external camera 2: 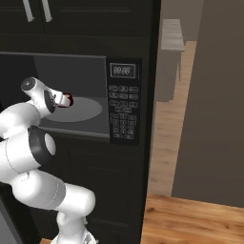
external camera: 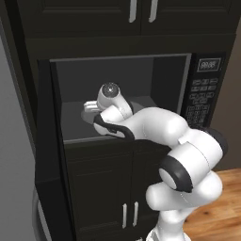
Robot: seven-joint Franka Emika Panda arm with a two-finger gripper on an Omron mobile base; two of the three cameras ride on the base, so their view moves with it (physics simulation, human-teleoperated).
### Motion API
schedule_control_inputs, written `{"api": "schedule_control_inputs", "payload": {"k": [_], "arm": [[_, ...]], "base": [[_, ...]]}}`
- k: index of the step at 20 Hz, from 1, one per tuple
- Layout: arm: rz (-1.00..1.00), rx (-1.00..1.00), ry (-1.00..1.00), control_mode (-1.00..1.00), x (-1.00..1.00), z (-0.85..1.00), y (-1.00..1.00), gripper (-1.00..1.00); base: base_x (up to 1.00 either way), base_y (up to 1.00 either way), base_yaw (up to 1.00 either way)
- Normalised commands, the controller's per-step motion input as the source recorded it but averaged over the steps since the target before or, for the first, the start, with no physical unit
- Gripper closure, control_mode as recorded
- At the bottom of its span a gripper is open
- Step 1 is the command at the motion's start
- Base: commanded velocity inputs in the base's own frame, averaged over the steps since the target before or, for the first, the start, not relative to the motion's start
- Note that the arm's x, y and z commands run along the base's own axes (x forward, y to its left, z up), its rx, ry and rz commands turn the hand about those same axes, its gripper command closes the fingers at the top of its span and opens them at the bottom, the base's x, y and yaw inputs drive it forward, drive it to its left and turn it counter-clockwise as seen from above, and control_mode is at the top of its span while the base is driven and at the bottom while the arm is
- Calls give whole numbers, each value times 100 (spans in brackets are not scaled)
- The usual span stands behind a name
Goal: Pick the cup of tea, navigate to the dining table, and place it on the saucer.
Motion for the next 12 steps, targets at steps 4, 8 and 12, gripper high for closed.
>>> {"api": "schedule_control_inputs", "payload": {"k": [4,8,12], "arm": [[0,0,0,-100,7,-7,0,-100],[0,0,0,-100,7,-7,-3,-100],[0,0,0,-100,9,-1,-4,-100]], "base": [[0,0,0],[0,0,0],[0,0,0]]}}
